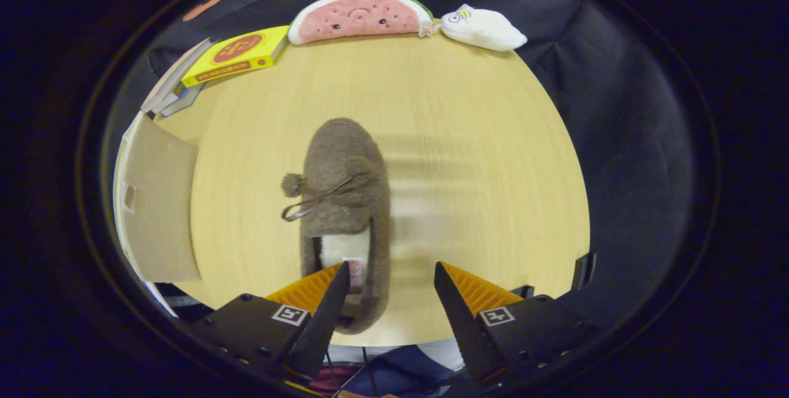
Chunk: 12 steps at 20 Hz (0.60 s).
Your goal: Open the storage box then place both shoes into the box .Put the left shoe in first, then the right shoe, with the right side of both shoes facing outward in a uniform manner.
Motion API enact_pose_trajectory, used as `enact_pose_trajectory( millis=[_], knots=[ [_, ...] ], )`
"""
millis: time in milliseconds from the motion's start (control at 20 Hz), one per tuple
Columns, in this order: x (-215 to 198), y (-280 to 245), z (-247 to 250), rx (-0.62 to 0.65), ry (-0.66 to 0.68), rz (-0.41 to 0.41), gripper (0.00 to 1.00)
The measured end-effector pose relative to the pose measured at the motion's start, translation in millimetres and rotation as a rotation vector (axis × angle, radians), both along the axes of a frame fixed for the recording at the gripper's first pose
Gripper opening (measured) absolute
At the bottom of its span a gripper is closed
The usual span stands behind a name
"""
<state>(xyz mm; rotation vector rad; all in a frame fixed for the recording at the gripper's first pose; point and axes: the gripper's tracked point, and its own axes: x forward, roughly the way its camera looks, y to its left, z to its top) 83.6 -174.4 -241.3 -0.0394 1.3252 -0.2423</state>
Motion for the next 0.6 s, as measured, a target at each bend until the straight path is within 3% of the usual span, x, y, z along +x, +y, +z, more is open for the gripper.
enact_pose_trajectory(
  millis=[100, 150, 250, 300, 400, 450, 600],
  knots=[
    [5, -1, -6, 0.028, -0.004, 0.001, 0.77],
    [7, 4, -9, 0.062, 0.003, 0.012, 0.66],
    [5, 16, -17, 0.110, 0.028, 0.023, 0.32],
    [5, 16, -22, 0.108, 0.038, 0.020, 0.23],
    [6, 16, -24, 0.099, 0.057, 0.026, 0.23],
    [9, 17, -26, 0.095, 0.040, 0.021, 0.03],
    [5, 20, -24, 0.127, 0.025, 0.006, 0.03]
  ],
)
